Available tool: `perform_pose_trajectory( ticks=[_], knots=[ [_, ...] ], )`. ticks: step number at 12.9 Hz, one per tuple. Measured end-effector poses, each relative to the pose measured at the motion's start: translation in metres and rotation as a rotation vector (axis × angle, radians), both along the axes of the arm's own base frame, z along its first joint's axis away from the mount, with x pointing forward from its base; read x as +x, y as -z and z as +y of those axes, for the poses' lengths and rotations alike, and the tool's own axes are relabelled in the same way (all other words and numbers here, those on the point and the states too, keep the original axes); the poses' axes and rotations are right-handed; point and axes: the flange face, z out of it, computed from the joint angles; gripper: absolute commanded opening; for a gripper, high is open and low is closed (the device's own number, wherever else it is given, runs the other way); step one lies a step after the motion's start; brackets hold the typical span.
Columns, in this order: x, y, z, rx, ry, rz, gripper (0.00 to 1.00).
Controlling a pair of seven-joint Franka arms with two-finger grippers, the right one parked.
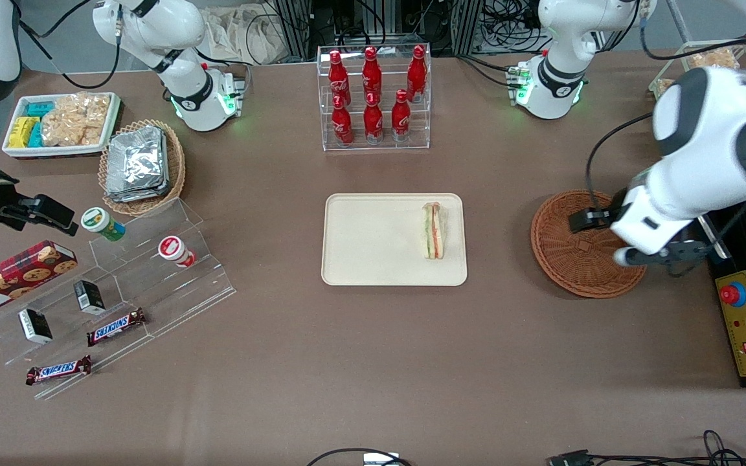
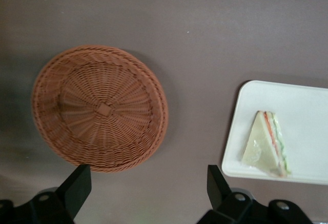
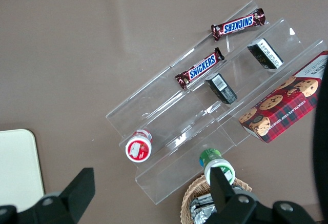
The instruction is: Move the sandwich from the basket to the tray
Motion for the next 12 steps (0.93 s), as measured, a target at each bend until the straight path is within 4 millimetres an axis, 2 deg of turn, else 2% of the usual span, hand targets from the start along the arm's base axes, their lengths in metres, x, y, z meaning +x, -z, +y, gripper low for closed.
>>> perform_pose_trajectory(
  ticks=[2,5,8,12],
  knots=[
    [-0.006,-0.026,0.017,-0.008,0.017,-0.039,1.00],
    [-0.013,-0.060,0.019,-0.013,0.101,-0.099,1.00],
    [-0.020,-0.091,0.032,-0.004,0.142,-0.118,1.00],
    [-0.033,-0.110,0.037,0.044,0.160,-0.124,1.00]
  ],
)
